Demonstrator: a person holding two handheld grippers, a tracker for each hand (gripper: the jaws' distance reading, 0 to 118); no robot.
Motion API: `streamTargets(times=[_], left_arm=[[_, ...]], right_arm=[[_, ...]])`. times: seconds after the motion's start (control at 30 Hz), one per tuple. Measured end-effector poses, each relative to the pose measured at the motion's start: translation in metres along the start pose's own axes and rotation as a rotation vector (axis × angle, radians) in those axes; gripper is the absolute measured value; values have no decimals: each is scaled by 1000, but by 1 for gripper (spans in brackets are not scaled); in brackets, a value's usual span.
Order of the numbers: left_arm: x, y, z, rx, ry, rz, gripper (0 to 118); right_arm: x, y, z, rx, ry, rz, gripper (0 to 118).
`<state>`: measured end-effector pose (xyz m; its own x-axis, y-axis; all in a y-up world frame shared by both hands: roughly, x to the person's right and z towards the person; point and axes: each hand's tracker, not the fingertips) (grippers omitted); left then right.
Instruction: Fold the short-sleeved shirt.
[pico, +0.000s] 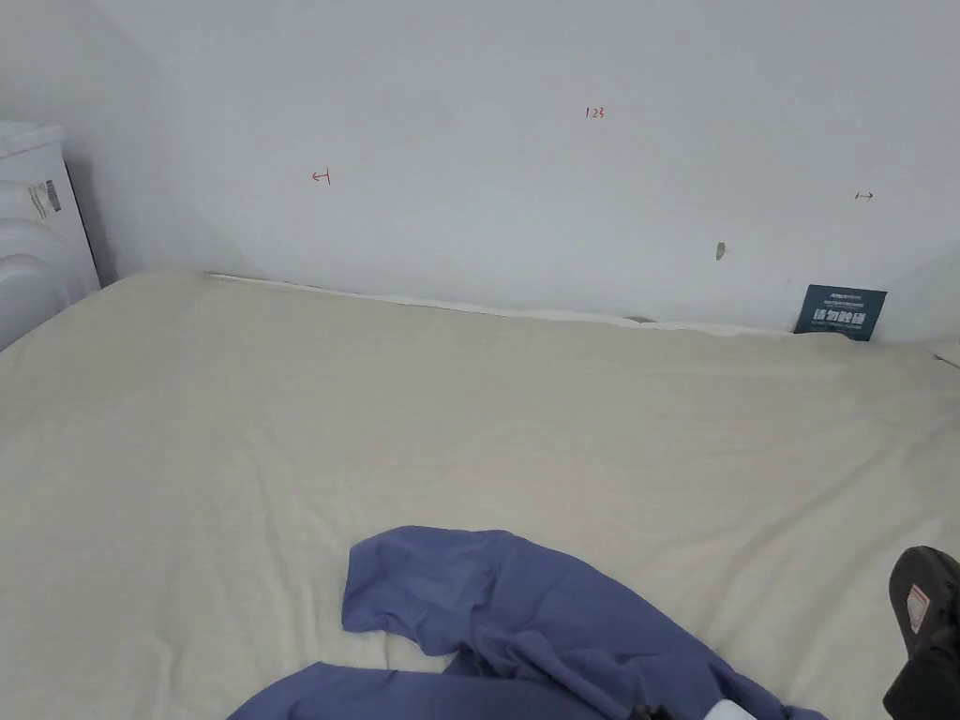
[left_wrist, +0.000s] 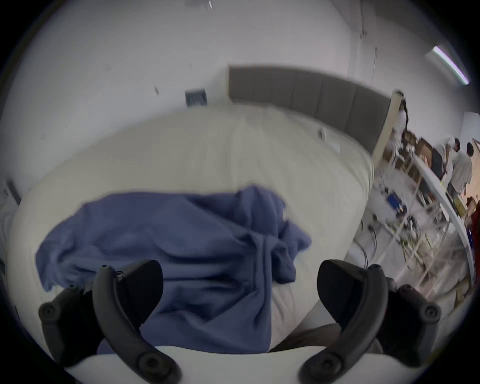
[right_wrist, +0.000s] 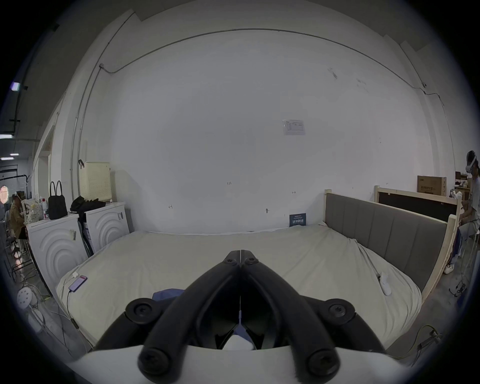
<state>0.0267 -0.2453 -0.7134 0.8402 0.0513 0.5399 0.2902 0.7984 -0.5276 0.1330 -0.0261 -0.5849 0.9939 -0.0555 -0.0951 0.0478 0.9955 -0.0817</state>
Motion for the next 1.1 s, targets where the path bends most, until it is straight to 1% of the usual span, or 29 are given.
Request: streamTargets(times=[0.03, 0.07, 0.1, 0.13, 0.2, 0.23, 0.27, 0.33, 0.4, 0.43, 0.47, 0.5, 0.53, 0.57, 0.6, 0.67, 0.7, 0.73, 0.77, 0.9, 1.1], left_arm=[[-7, 4, 18, 16, 23, 27, 117], [-17, 11, 43, 74, 54, 41, 117], [-26, 17, 74, 164, 127, 46, 117], [-30, 32, 94, 232, 172, 49, 117], [-49, 40, 164, 417, 241, 49, 117], [-55, 42, 193, 483, 308, 54, 117], [-63, 49, 216, 511, 387, 54, 117], [-68, 48, 273, 600, 530, 112, 117], [-67, 42, 321, 753, 570, 136, 113], [-68, 40, 337, 757, 604, 144, 112], [-71, 37, 349, 729, 658, 148, 107], [-74, 33, 360, 695, 701, 156, 90], [-76, 29, 366, 699, 742, 168, 34], [-80, 21, 371, 703, 782, 186, 0], [-85, 13, 375, 692, 801, 230, 0], [-98, 2, 380, 639, 745, 291, 0], [-102, -3, 383, 633, 743, 317, 0], [-104, -7, 385, 624, 788, 328, 0], [-105, -10, 388, 614, 816, 330, 0], [-104, -10, 394, 619, 804, 299, 0], [-119, -9, 377, 608, 790, 273, 0]], right_arm=[[-1, 1, -2, 5, 0, -6, 0], [-1, 3, -3, 12, 7, -12, 0], [-2, 5, -4, 19, 18, -12, 0], [-4, 7, -4, 18, 19, -9, 0], [-8, 12, -2, 9, 16, 7, 0], [-11, 11, -1, 25, 16, 24, 0], [-14, 12, 1, 39, 11, 38, 0], [-20, 15, 2, 47, 13, 35, 0], [-27, 19, 2, 61, 43, 17, 0], [-31, 20, 1, 59, 42, 25, 0], [-38, 22, 2, 59, 41, 51, 0], [-44, 23, 4, 64, 37, 72, 0], [-49, 23, 6, 73, 32, 83, 0], [-53, 23, 9, 78, 26, 84, 0], [-56, 24, 12, 79, 26, 80, 0], [-58, 25, 19, 92, 38, 67, 0], [-59, 25, 22, 91, 41, 62, 0], [-60, 25, 25, 91, 41, 62, 0], [-62, 24, 28, 92, 39, 63, 0], [-63, 22, 33, 93, 38, 67, 0], [-60, 18, 28, 78, 50, 62, 0]])
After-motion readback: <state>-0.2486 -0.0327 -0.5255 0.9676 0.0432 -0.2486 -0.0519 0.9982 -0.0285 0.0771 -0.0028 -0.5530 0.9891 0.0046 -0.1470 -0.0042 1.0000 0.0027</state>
